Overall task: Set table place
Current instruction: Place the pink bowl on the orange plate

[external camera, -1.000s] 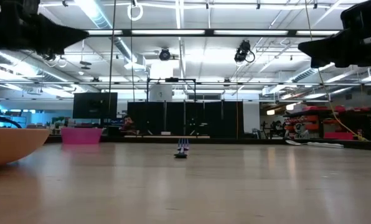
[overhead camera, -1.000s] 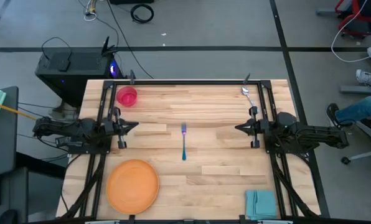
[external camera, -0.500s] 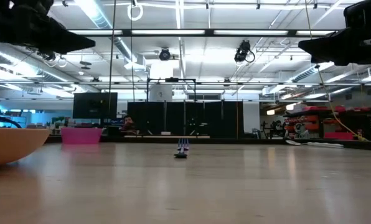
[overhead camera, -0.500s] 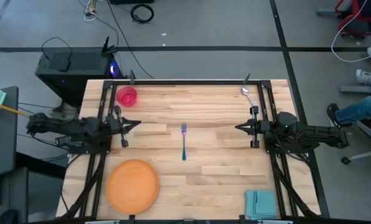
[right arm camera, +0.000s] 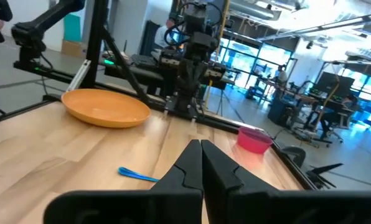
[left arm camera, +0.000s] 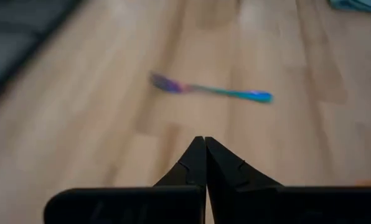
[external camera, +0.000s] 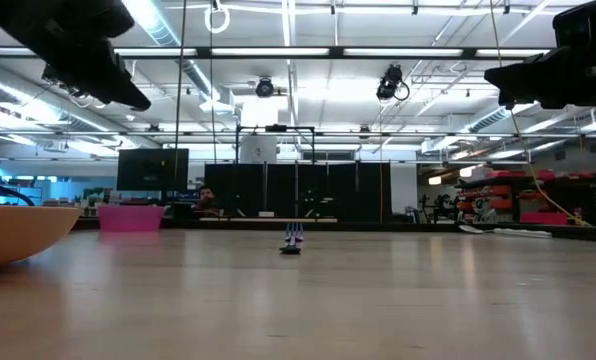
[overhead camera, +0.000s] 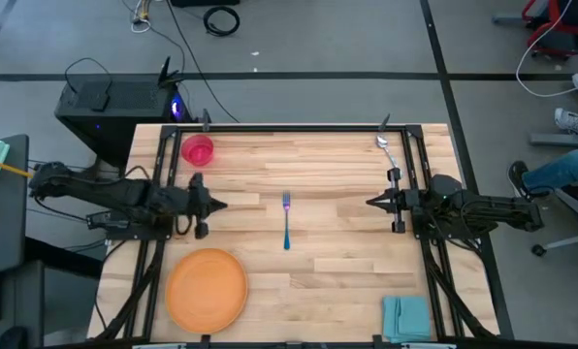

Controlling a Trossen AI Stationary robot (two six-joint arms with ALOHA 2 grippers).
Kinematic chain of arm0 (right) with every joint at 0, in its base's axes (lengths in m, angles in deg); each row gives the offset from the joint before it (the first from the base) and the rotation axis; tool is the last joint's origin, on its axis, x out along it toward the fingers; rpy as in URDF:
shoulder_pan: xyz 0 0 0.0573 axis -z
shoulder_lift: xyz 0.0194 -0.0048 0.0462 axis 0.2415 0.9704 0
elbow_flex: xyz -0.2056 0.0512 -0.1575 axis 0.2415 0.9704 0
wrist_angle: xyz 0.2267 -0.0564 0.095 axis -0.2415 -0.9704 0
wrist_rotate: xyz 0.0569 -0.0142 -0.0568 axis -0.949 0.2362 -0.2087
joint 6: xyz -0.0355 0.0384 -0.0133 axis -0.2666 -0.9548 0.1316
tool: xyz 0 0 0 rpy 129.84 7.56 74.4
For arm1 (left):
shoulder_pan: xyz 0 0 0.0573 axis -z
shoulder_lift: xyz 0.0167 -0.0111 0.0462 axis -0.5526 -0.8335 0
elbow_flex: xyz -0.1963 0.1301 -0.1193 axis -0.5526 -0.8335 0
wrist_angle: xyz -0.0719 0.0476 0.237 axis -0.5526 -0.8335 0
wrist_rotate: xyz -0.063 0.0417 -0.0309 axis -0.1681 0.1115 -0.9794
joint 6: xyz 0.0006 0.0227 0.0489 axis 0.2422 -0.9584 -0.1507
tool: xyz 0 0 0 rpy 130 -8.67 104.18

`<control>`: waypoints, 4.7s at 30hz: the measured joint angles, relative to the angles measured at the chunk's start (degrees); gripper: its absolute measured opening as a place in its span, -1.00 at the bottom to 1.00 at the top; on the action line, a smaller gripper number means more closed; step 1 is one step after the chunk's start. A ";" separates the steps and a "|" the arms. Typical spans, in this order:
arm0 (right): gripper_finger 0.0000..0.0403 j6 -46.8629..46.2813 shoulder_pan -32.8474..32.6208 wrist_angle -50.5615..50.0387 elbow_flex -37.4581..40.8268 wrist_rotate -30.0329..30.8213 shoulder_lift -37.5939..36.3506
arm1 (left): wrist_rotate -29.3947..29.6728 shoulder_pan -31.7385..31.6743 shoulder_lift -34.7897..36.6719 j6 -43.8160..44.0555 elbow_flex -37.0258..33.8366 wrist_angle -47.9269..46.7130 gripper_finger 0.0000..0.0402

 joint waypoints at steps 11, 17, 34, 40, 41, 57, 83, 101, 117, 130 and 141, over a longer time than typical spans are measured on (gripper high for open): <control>-0.99 -0.69 -0.02 0.04 0.00 -0.05 0.00 | -4.74 4.05 -18.72 7.85 11.18 -9.28 -0.85; -0.99 -3.11 -0.02 0.01 0.00 -0.05 0.00 | -8.78 5.14 -23.36 10.48 11.36 -9.44 -0.63; -0.99 -3.24 -0.02 -0.23 -0.02 -0.05 0.00 | -18.70 5.17 -30.24 16.21 8.85 -13.30 -0.43; -0.99 -3.24 -0.02 -0.47 -0.02 -0.03 0.00 | -22.81 5.17 -32.52 16.15 8.85 -13.58 -0.44; -0.99 -3.24 -0.02 -0.49 -0.02 -0.03 -0.02 | -22.67 5.17 -33.04 15.93 8.85 -13.42 -0.44; -0.99 -3.24 -0.02 -0.88 -0.02 -0.03 0.00 | -24.09 5.14 -35.26 16.12 8.83 -13.35 -0.44; -0.99 -3.64 -0.02 -0.88 -0.02 -0.01 0.00 | -30.19 5.17 -35.46 20.54 8.83 -12.15 -0.61; -0.99 -5.17 -0.02 -1.09 -0.02 -0.01 0.00 | -30.66 8.68 -41.80 20.62 8.79 -10.28 -0.67; -0.99 -6.73 -0.02 -1.28 -1.76 -0.23 0.72 | -30.21 4.54 -41.62 18.38 11.52 -10.05 -0.95; -1.00 -9.01 -0.02 -4.69 -16.72 -0.23 22.64 | -27.49 -12.83 -41.62 0.93 18.20 -22.91 -0.95; -1.00 -8.96 0.00 -9.88 -29.29 -0.05 44.74 | -22.20 -28.96 -42.14 -13.78 18.84 -21.77 -0.95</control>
